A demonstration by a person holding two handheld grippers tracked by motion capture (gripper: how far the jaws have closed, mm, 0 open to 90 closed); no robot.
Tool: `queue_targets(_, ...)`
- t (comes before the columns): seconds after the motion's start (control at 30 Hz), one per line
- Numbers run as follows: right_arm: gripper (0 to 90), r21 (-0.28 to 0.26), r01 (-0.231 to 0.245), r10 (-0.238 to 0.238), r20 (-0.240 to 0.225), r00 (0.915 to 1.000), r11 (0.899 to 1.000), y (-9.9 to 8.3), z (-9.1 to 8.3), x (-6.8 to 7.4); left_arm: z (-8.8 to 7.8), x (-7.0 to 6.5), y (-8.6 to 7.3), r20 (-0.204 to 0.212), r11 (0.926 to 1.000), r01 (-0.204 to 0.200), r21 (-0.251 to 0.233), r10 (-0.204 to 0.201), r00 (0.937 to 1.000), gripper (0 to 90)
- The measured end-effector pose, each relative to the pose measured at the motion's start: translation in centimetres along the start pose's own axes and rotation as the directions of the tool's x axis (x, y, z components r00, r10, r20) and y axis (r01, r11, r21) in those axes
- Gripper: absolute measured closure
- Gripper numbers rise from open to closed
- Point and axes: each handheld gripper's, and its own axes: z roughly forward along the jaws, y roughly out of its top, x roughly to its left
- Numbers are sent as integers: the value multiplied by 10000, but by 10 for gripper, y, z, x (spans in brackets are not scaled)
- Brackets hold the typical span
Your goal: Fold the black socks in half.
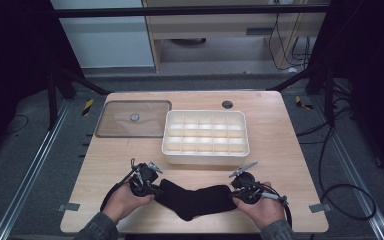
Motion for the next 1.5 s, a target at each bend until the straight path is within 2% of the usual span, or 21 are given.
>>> queue_targets(0.23,813,-98,-3,2,-47,10000,10000,0,-2,-1,-1,1,-2,168,9999,67,-127,-65,9998,785)
queue_targets(0.67,824,-161,-55,53,-112,9999,9999,-1,2,0,-6,3,-3,104,9998,-48,-176,49,9999,795)
queue_targets(1.3,833,-331,-30,24,-186,9998,9994,9,7,10,-30,14,-9,-50,9983,159,-561,-163,9999,797)
queue_targets(1.5,832,-590,29,-49,-336,9994,9983,14,9,15,-43,16,-8,-199,9984,0,-562,-11,9998,797)
